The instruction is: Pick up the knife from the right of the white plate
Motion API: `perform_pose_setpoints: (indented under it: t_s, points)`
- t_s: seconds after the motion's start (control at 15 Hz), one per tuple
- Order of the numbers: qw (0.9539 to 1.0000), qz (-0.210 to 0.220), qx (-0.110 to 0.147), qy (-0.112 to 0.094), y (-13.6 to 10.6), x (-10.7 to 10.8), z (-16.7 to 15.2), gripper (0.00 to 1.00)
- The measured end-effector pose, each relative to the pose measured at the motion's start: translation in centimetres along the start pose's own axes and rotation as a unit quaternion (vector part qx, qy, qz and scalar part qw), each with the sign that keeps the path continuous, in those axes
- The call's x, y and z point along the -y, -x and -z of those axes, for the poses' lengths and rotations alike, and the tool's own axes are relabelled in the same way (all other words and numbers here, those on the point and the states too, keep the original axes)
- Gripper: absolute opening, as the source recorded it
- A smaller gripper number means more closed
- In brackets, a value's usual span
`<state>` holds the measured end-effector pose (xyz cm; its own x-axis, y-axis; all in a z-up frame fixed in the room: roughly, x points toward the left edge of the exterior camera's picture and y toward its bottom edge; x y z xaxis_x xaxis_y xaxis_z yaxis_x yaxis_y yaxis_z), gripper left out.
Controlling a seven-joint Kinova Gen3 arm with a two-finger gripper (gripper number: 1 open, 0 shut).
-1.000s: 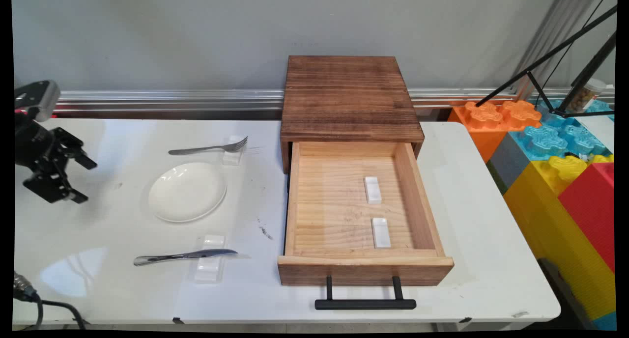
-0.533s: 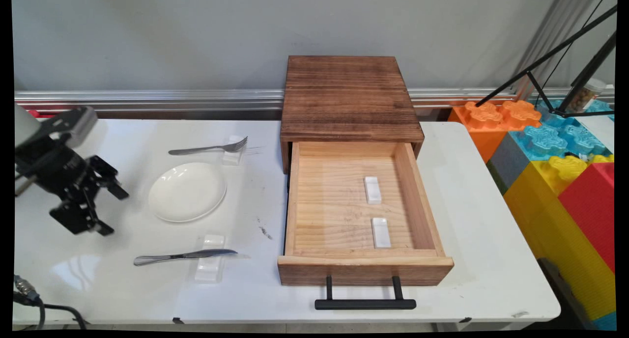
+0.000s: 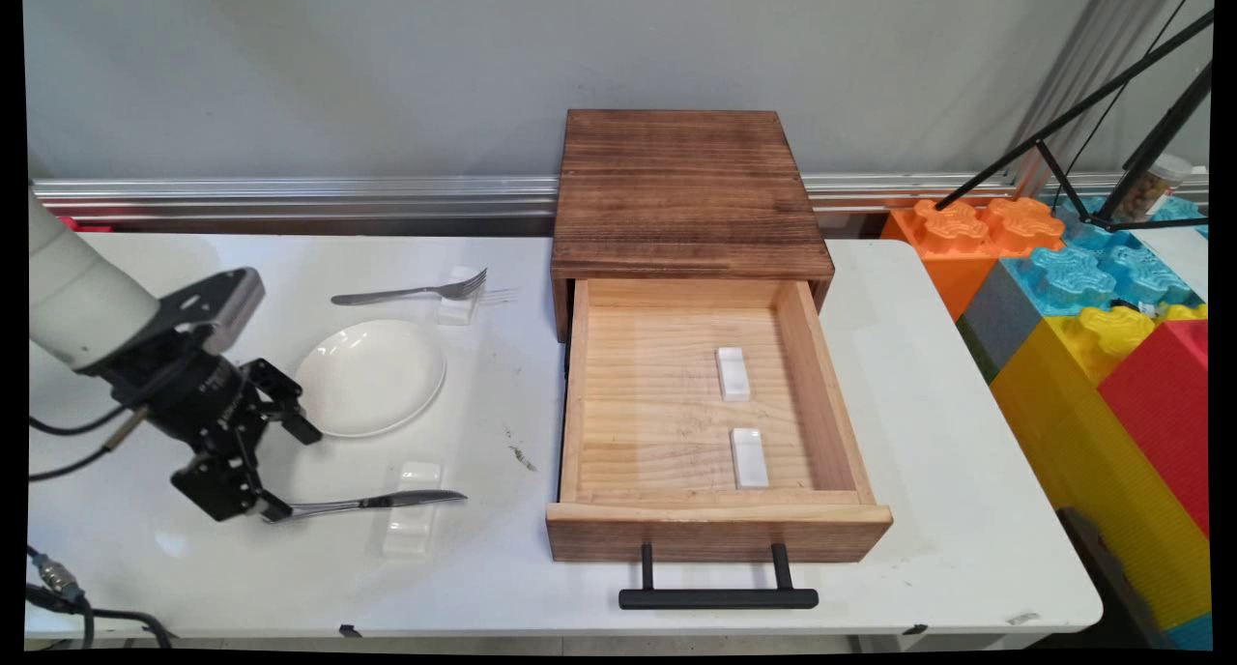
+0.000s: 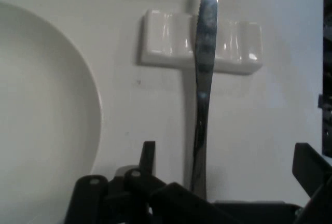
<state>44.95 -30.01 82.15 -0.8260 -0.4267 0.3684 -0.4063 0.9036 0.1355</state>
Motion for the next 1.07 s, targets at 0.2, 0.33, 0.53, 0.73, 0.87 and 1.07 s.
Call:
perform_pose_setpoints:
  t_s: [0.2, 0.33, 0.53, 0.73, 0.87, 1.07]
  points:
    - [0.9999, -0.007, -0.007, -0.005, -0.2, -0.5, -1.6, 1.00]
    - [0.9998, -0.012, -0.010, -0.009, -0.3, -0.7, -2.3, 1.00]
    - [0.9996, -0.020, -0.013, -0.016, -0.4, -1.0, -3.5, 1.00]
    - [0.9994, -0.025, -0.013, -0.021, -0.4, -1.1, -4.2, 1.00]
    - [0.9993, -0.027, -0.012, -0.023, -0.3, -1.2, -4.7, 1.00]
    - [0.9992, -0.029, -0.012, -0.026, -0.4, -1.3, -5.4, 1.00]
